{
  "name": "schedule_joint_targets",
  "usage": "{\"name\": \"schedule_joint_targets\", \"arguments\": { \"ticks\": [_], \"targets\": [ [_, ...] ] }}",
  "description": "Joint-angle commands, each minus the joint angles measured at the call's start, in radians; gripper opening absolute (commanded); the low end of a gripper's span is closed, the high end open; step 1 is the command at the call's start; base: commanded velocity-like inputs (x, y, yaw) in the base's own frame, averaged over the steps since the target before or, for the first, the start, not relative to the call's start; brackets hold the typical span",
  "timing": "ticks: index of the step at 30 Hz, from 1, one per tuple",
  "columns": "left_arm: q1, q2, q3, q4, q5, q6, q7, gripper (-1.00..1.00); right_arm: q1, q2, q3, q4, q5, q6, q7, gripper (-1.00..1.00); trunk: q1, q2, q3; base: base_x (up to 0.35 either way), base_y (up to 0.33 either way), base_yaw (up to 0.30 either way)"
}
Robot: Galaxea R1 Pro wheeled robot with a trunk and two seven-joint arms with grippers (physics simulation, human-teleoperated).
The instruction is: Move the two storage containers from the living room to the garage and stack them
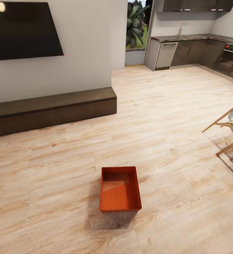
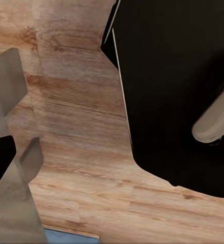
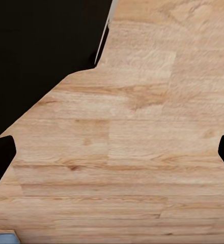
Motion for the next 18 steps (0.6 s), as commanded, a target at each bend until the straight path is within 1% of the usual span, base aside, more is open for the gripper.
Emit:
{"name": "schedule_joint_targets", "arguments": {
  "ticks": [1, 18],
  "targets": [
    [0.0, 0.0, 0.003, -0.001, 0.0, -0.002, 0.002, 1.0, 0.0, 0.0, 0.003, 0.002, 0.005, -0.003, -0.004, 1.0, 0.0, -0.001, -0.003, 0.0, 0.0, 0.0],
    [0.0, 0.0, 0.002, -0.001, 0.0, -0.002, 0.002, 1.0, -0.001, 0.0, 0.002, 0.002, 0.005, -0.003, -0.004, 1.0, 0.0, -0.001, -0.03, 0.0, 0.0, 0.0]
  ]
}}
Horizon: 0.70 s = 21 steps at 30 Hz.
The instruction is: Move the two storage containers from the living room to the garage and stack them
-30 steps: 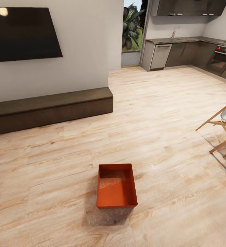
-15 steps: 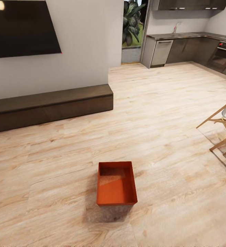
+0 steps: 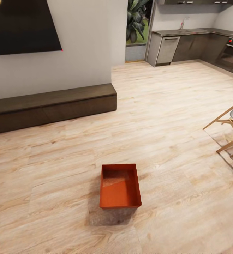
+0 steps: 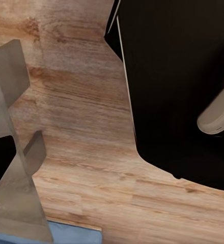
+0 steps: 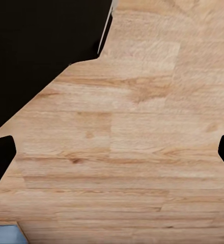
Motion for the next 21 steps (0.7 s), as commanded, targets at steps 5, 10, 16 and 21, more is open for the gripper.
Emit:
{"name": "schedule_joint_targets", "arguments": {
  "ticks": [5, 10, 16, 21],
  "targets": [
    [0.0, 0.0, 0.003, -0.001, 0.0, -0.002, 0.002, 1.0, 0.0, 0.0, 0.003, 0.002, 0.004, -0.003, -0.004, 1.0, 0.0, -0.001, -0.009, 0.0, 0.0, 0.0],
    [0.0, 0.0, 0.002, -0.001, 0.0, -0.002, 0.002, 1.0, -0.001, 0.0, 0.004, 0.002, 0.003, -0.003, -0.004, 1.0, 0.0, -0.001, -0.017, 0.0, 0.0, 0.0],
    [0.0, 0.0, 0.002, -0.001, 0.0, -0.002, 0.002, 1.0, -0.001, 0.0, 0.006, 0.002, 0.004, -0.002, -0.004, 1.0, 0.0, -0.001, -0.027, 0.0, 0.0, 0.0],
    [0.0, 0.0, 0.002, -0.001, 0.0, -0.002, 0.002, 1.0, -0.001, -0.001, 0.002, 0.002, -0.001, -0.002, -0.004, 1.0, 0.0, -0.001, -0.035, 0.0, 0.0, 0.0]
  ]
}}
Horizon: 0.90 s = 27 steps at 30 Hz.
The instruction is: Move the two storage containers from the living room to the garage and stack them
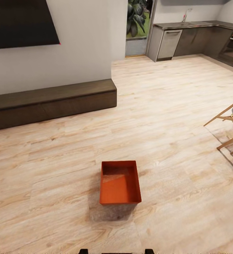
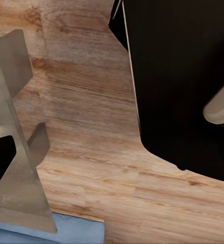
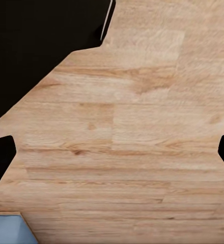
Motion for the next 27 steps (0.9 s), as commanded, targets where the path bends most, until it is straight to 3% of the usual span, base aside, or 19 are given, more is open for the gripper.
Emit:
{"name": "schedule_joint_targets", "arguments": {
  "ticks": [1, 27],
  "targets": [
    [0.0, 0.0, 0.003, 0.0, 0.0, -0.002, 0.002, 1.0, 0.0, 0.0, 0.003, 0.002, 0.004, -0.003, -0.004, 1.0, 0.0, -0.001, -0.003, 0.0, 0.0, 0.0],
    [0.0, 0.0, 0.002, 0.0, 0.0, -0.002, 0.002, 1.0, 0.0, 0.0, 0.004, 0.002, 0.003, -0.003, -0.004, 1.0, 0.0, -0.001, -0.044, 0.0, 0.0, 0.0]
  ]
}}
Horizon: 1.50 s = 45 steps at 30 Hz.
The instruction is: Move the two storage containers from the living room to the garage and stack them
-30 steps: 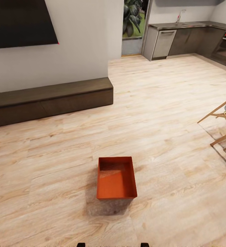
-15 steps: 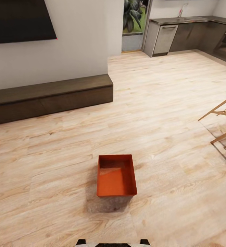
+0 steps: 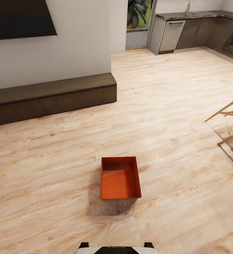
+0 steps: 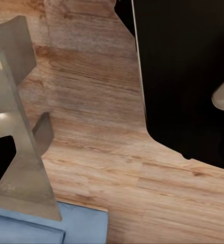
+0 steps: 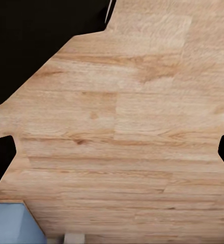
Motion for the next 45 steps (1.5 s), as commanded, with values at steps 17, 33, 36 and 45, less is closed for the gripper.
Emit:
{"name": "schedule_joint_targets", "arguments": {
  "ticks": [17, 33, 36, 45],
  "targets": [
    [0.0, 0.0, 0.003, 0.0, 0.0, -0.002, 0.002, 1.0, -0.001, 0.002, 0.004, 0.002, 0.009, -0.005, -0.005, 1.0, 0.0, -0.001, -0.028, 0.0, 0.0, 0.0],
    [0.0, -0.017, 0.004, -0.001, 0.007, -0.001, 0.0, 1.0, 0.0, 0.002, -0.001, 0.002, 0.003, -0.004, -0.005, 1.0, 0.0, -0.001, -0.041, 0.0, 0.0, 0.0],
    [0.0, -0.018, 0.003, 0.0, 0.008, 0.001, 0.0, 1.0, -0.001, 0.002, 0.0, 0.002, 0.002, -0.004, -0.005, 1.0, 0.0, -0.001, -0.041, 0.0, 0.0, 0.0],
    [0.0, -0.011, -0.001, 0.013, 0.007, -0.001, -0.007, 1.0, -0.001, 0.002, -0.001, 0.002, 0.002, -0.005, -0.005, 1.0, 0.0, -0.001, -0.041, 0.0, 0.0, 0.0]
  ]
}}
